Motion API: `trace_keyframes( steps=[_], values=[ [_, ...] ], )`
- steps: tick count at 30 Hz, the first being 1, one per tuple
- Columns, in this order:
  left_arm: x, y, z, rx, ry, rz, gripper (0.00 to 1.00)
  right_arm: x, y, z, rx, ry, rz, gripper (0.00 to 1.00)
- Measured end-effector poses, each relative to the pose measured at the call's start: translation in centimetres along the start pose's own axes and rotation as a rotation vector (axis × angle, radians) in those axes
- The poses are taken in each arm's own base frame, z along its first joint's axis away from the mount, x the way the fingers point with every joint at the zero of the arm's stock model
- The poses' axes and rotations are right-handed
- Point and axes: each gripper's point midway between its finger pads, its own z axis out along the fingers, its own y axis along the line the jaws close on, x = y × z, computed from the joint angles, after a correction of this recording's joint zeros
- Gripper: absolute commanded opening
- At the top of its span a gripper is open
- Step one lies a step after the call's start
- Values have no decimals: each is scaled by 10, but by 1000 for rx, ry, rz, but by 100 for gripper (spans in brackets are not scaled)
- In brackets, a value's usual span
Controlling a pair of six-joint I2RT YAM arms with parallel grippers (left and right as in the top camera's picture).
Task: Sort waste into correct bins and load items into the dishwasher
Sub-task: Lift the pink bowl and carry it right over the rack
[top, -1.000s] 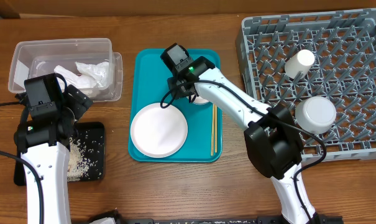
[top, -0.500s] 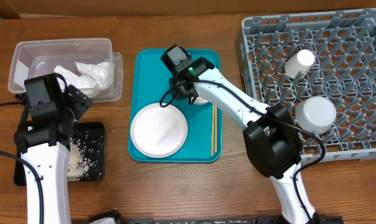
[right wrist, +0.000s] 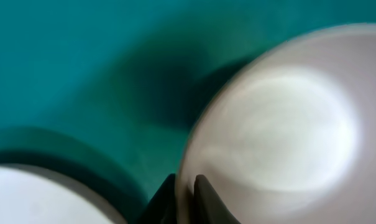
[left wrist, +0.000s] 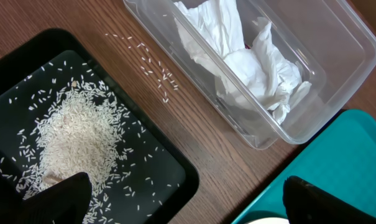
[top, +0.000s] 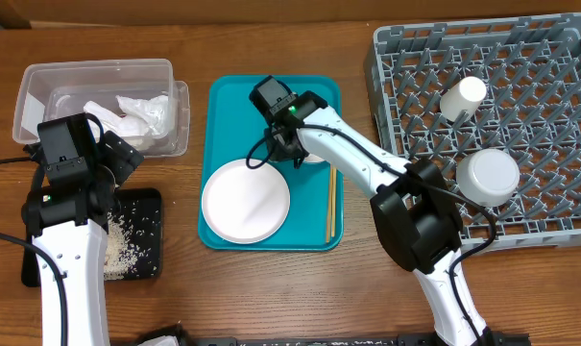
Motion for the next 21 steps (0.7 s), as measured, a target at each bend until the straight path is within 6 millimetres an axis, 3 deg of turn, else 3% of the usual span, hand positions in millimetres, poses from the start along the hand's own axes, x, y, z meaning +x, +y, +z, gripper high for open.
trace_keyframes(
  steps=[7,12,15,17,21],
  values=[
    [0,0,0,0,0,0,100,-23,3,-55,-22,-27,11,4],
    [0,0,0,0,0,0,100,-46,-14,-108,-75,-67,66,4],
    [0,0,0,0,0,0,100,-59,-44,-140,-113,-95,136,4],
    [0,0,0,0,0,0,100,-66,-78,-167,-151,-109,215,4],
    [0,0,0,0,0,0,100,-68,-139,-199,-214,-116,355,4]
  ],
)
